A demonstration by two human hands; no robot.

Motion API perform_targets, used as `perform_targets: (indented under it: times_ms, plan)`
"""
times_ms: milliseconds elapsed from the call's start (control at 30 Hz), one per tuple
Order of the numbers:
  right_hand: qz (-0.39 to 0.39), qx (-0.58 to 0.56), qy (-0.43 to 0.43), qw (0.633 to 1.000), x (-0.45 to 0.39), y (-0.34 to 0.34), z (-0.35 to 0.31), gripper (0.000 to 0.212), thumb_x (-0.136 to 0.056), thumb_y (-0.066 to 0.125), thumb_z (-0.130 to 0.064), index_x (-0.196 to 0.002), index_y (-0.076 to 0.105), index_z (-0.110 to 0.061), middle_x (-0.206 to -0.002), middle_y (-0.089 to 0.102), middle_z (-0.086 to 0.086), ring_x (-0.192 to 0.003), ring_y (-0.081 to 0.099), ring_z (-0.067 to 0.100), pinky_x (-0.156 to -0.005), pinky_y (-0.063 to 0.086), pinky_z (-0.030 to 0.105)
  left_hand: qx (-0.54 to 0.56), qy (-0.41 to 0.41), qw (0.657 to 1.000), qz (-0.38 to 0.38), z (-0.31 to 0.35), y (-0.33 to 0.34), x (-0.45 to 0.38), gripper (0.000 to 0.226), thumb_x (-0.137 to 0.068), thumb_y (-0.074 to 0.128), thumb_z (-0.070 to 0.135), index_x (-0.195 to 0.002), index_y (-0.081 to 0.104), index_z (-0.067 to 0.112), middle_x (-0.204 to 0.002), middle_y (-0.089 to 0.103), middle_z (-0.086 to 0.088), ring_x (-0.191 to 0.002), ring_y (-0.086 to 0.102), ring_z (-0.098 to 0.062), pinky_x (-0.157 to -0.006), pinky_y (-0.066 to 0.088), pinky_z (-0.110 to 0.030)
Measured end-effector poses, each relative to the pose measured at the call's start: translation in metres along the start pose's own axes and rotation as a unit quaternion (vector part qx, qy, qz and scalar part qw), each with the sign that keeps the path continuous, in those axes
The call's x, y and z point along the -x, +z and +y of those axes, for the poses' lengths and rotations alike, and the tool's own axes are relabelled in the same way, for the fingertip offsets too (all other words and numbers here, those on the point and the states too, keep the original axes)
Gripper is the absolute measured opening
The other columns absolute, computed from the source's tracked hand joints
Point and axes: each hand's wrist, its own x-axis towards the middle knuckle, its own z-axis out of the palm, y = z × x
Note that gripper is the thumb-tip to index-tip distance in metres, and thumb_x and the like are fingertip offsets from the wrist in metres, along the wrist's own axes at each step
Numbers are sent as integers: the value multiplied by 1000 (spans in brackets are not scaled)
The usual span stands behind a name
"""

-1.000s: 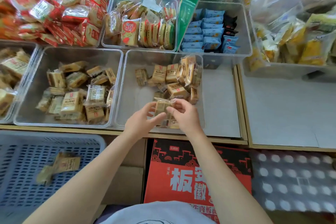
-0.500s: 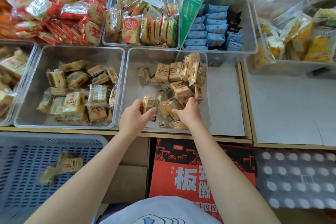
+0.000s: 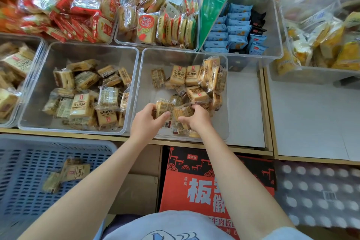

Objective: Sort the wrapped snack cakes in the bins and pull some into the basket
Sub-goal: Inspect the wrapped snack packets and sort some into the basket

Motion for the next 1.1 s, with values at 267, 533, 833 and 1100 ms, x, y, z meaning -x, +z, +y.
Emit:
perform_targets:
  times_ms: [267,533,833,1100]
  plan:
    - [-29,-82,-39,995,10,-8,3,82,-74,85,-54,-140,59,-13,-135,64,2,-122,61,21,-104,52,44,65,-7,998,-9,3,-6,1,28,-93,72,43,-102,60,19,-86,69,2,-80,69,-17,-73,59,-41]
    - [-103,-301,-97,943,66,-21,-8,64,-80,85,-35,-127,48,-13,-119,66,5,-107,68,17,-87,59,32,298,-66,948,-94,16,-42,41,34,-92,76,23,-121,58,17,-104,75,0,-95,72,-17,-71,55,-24]
    - [-147,-275,-147,939,142,23,-47,41,-100,47,-59,-114,62,-23,-110,72,4,-103,70,15,-90,58,33,408,-121,902,-75,-8,-81,97,22,-102,59,36,-119,57,20,-118,67,-14,-106,69,-30,-91,57,-58]
    - [-127,-245,-151,949,195,73,-80,7,-99,51,-21,-94,53,-18,-80,55,1,-72,53,15,-68,45,34,443,-106,888,-55,-48,-128,131,6,-93,66,20,-98,70,19,-90,67,-5,-82,65,-23,-63,52,-34]
